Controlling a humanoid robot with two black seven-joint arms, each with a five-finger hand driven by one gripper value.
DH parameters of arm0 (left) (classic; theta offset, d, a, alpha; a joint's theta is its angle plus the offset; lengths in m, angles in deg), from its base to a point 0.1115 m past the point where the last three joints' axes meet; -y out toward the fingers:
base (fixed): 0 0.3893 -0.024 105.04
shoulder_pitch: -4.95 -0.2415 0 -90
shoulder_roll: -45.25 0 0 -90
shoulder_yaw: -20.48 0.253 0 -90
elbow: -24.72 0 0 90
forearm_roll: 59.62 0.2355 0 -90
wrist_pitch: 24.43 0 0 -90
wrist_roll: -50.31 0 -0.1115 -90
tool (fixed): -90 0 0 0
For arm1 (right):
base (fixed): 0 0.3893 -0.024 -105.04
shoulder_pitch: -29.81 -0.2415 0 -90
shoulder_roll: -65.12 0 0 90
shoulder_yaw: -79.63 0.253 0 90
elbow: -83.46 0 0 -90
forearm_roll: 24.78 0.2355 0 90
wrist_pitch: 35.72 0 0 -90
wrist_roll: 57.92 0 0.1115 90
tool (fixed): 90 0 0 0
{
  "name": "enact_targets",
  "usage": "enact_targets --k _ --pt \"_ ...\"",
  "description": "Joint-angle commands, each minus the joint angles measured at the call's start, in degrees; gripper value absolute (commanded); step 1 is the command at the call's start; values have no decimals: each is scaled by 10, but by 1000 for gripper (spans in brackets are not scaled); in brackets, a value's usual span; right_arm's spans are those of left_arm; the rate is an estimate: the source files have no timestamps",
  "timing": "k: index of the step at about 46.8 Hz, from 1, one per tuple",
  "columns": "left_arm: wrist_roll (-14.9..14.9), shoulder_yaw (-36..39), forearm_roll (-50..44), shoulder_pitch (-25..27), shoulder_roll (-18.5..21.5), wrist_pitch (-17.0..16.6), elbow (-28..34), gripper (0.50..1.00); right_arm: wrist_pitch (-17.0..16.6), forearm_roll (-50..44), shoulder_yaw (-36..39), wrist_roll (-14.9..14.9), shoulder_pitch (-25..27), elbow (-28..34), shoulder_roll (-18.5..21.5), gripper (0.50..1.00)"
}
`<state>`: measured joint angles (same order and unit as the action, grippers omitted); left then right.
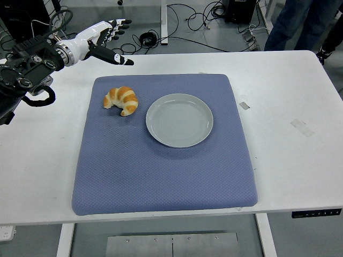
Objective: Place the bread on the table
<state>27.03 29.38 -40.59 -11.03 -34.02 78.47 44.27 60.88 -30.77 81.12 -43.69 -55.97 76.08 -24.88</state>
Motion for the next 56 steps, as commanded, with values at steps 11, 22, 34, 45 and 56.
enact_targets --k 11,22,34,45,56 --pt "3 -68 -38 -4 2 -4 0 977 0 0 0 0 0 0 0 1000" --pt "5 -157 -95 -25 1 -4 0 977 -4 -1 0 -1 -1 -11 0 1000" --pt "19 -245 -153 -69 -20 -6 0 977 -4 -1 0 0 0 2 0 1000" --pt "34 -290 -189 -85 -40 -27 0 977 -4 -1 0 0 0 4 0 1000" --pt "38 -312 -218 -93 -55 -44 0 977 -4 -1 1 0 0 0 0 1000"
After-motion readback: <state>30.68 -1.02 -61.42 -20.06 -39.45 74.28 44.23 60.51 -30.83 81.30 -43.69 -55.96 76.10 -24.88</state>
